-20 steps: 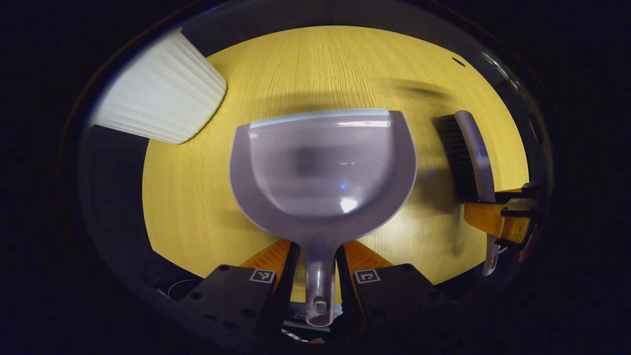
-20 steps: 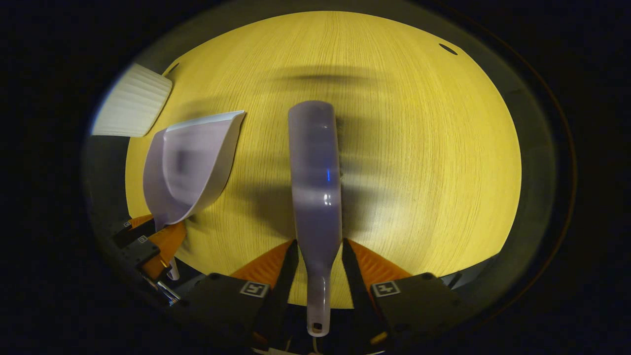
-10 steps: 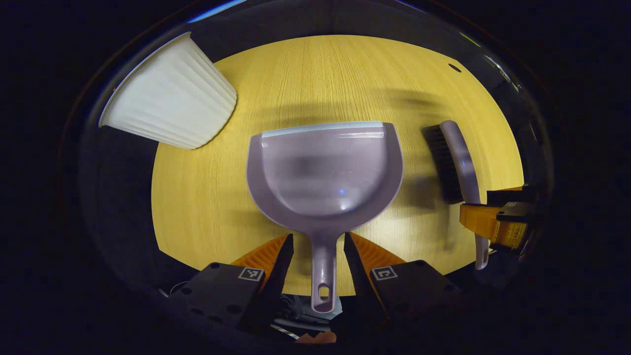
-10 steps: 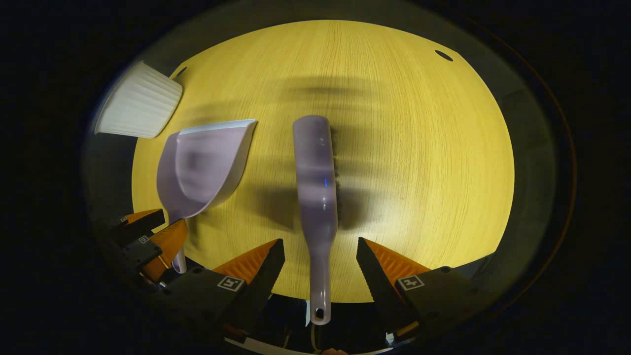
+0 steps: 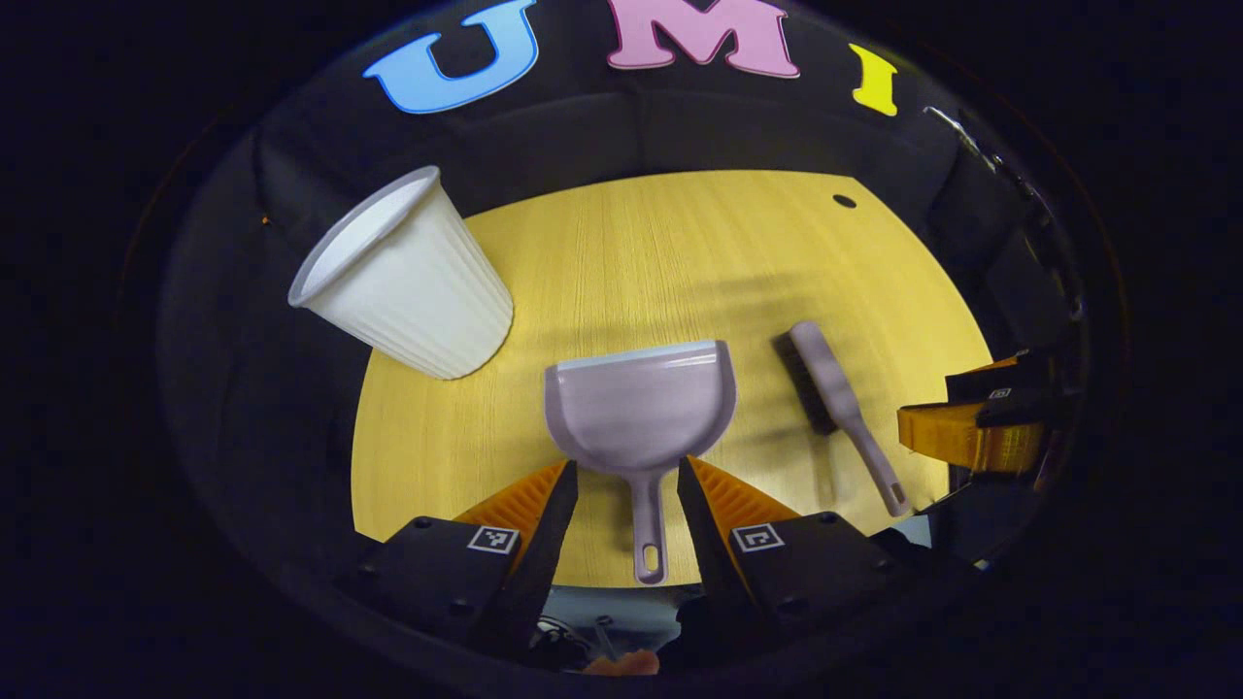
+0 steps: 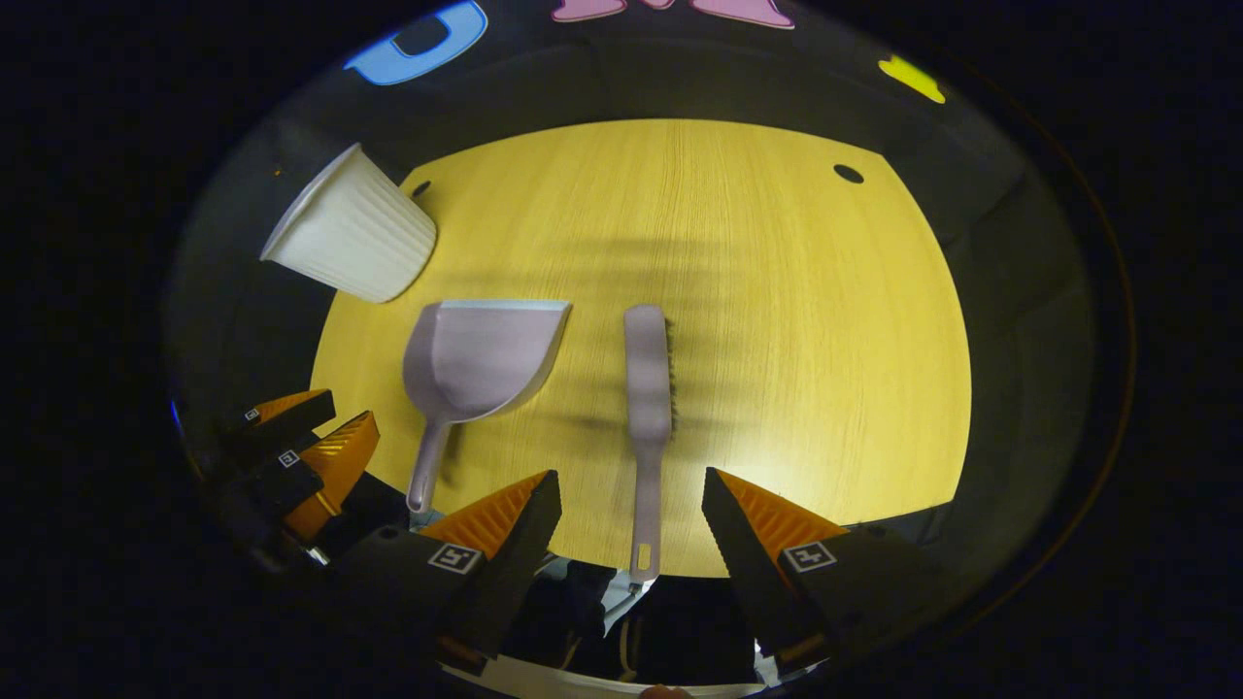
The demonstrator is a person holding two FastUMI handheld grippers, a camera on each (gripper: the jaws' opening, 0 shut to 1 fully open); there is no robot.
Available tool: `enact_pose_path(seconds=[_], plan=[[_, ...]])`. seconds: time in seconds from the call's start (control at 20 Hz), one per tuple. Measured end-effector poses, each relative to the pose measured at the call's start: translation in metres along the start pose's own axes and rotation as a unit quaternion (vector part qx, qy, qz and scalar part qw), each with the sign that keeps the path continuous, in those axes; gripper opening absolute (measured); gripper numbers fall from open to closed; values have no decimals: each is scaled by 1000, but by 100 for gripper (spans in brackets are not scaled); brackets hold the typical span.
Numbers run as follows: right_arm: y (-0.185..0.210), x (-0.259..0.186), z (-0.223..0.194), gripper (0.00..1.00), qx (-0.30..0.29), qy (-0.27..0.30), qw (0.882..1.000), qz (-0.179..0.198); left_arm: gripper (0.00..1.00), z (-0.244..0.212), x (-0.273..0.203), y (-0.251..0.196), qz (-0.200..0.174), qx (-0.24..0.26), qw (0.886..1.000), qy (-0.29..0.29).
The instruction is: Pick up the small broom and dustpan from the desktop, sweep the trash into the dustpan with the broom, and then empty the trash into the garbage bin.
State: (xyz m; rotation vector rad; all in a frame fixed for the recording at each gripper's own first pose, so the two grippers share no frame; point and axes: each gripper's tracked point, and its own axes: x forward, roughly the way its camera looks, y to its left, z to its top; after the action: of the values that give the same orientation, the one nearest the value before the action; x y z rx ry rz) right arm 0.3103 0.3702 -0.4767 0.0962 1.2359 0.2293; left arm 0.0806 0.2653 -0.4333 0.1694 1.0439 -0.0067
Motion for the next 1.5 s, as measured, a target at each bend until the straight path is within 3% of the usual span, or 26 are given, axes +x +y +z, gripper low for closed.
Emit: enact_pose_path(seconds=[0.1,0.15,0.2,0.3,0.35,0.4,0.45,0.5,0.65,0.75,0.85,0.95,1.05,1.25,1.3,1.4,1.5], plan=[[3,-24,-3,96,0,-34,999,4,61,12,-34,-3,-5,-11,998,-54],[5,-41,-5,89,2,-53,999,4,63,15,-49,-5,-10,-12,997,-77],[6,-57,-8,96,3,-72,997,3,64,16,-65,-9,-16,-11,995,-99],[9,-88,-14,96,5,-116,993,0,65,22,-98,-18,-26,-11,988,-150],[12,-104,-17,96,8,-139,990,2,65,24,-113,-20,-24,-9,984,-177],[13,-121,-19,89,9,-163,987,5,67,26,-129,-25,-21,-2,979,-202],[12,-137,-18,96,2,-191,982,3,68,30,-148,-27,-12,-1,972,-233],[9,-154,-15,96,-10,-221,975,0,71,34,-170,-32,-5,-2,963,-269],[-8,-204,3,96,-51,-331,942,-4,74,45,-223,-45,17,-26,932,-361],[-17,-240,4,95,-73,-387,919,-6,78,39,-258,-48,38,-61,917,-392],[-27,-277,2,95,-91,-449,889,-4,78,39,-288,-52,37,-92,892,-440],[-34,-302,-2,95,-113,-506,855,-6,77,34,-324,-54,59,-97,866,-487],[-40,-332,-9,95,-128,-549,826,-18,76,21,-338,-65,79,-79,859,-500],[-43,-397,-21,95,-95,-635,766,-34,77,-4,-356,-93,49,-63,867,-492],[-48,-409,-26,94,-83,-648,756,-44,77,-1,-362,-93,42,-65,866,-495],[-60,-417,-32,94,-81,-661,743,-73,78,0,-366,-93,30,-62,863,-500],[-63,-417,-34,94,-84,-660,742,-86,77,-4,-371,-89,30,-61,860,-505]])
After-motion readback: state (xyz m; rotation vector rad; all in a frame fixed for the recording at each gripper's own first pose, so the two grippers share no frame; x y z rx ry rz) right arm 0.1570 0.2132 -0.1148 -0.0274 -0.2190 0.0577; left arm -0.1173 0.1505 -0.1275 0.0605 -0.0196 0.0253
